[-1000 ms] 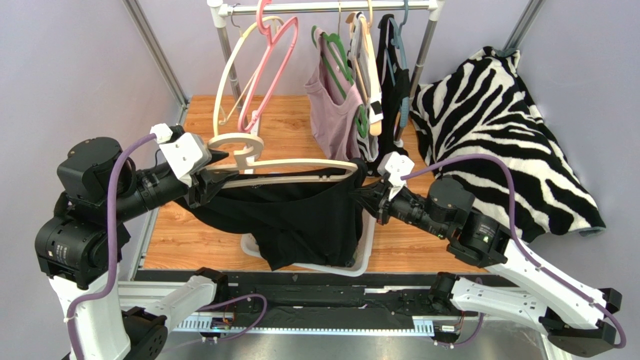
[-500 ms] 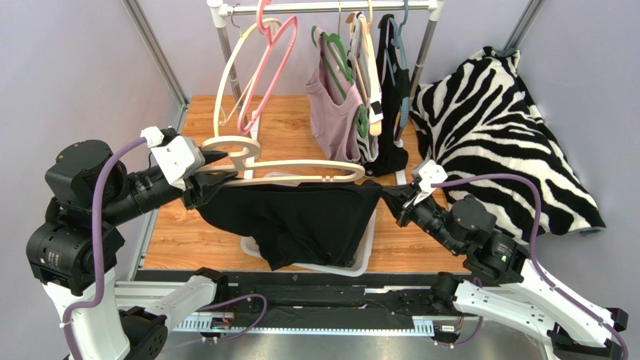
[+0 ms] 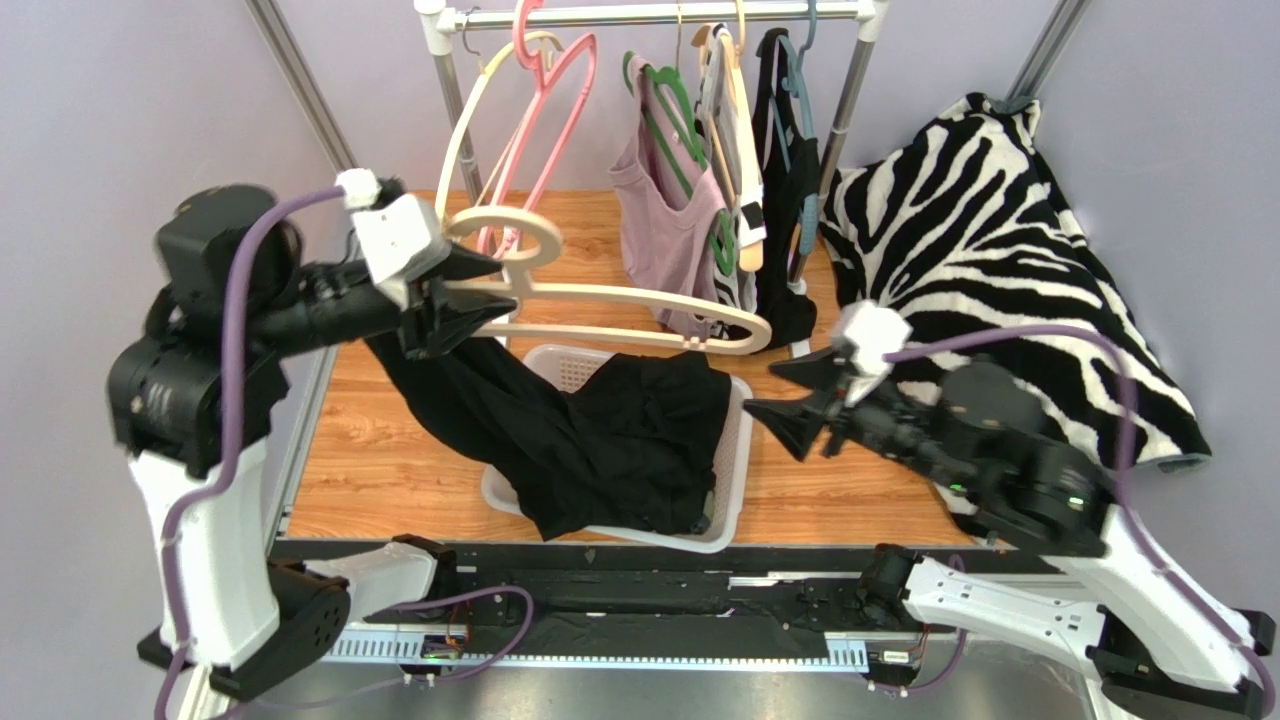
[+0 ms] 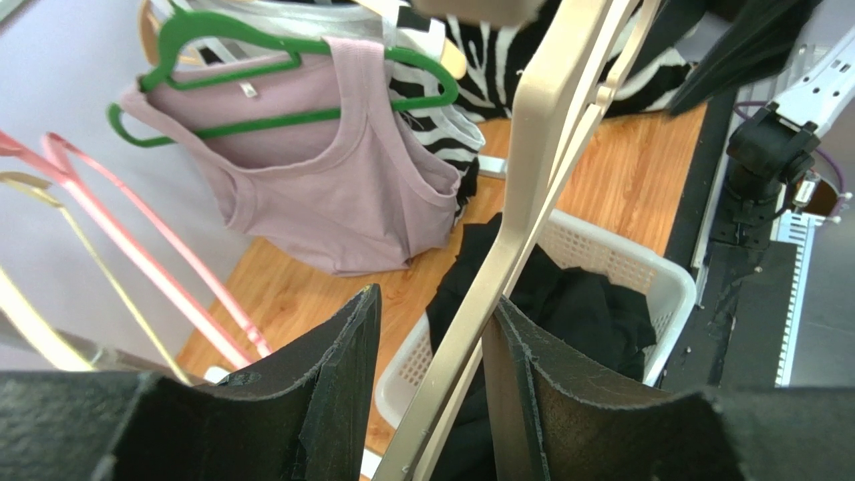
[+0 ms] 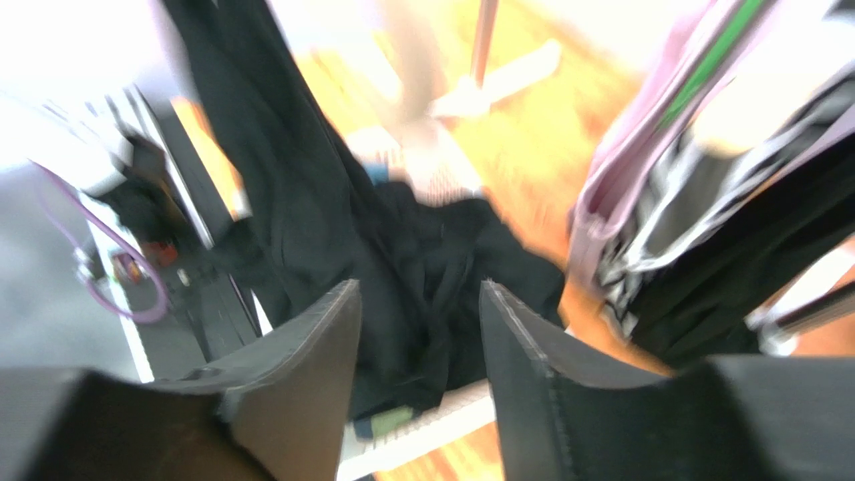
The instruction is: Remove the tank top from the hanger
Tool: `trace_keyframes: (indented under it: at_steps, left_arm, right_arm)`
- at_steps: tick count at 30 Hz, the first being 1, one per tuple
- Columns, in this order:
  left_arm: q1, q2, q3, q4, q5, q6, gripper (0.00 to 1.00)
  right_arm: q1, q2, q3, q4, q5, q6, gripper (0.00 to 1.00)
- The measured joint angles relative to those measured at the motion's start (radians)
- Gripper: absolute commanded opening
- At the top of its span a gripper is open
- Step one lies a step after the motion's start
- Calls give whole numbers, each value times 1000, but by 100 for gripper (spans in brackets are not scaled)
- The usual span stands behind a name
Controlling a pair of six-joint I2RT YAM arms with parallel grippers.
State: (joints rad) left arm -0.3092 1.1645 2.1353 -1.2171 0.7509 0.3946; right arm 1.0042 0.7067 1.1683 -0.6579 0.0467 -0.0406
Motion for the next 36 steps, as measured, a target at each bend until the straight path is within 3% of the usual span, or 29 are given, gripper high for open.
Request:
trace_keyframes:
  at_steps: [10, 24, 34, 35, 36]
  left_arm:
    - [-165, 180, 1, -48, -87, 75, 0]
    - [-223, 167, -28, -135, -66, 203, 0]
    - [-233, 154, -61, -154, -22, 225, 0]
    - [-235, 152, -61, -155, -18, 225, 0]
    - [-235, 150, -60, -155, -14, 225, 0]
  right_arm:
    - [-2, -10, 352, -129, -90, -109, 64]
    - [-2, 266, 343, -179, -209, -212, 63]
    - [-3, 257, 282, -172, -271, -211, 40]
    - [-3, 257, 271, -172, -276, -210, 36]
    - [-2, 257, 259, -172, -283, -207, 26]
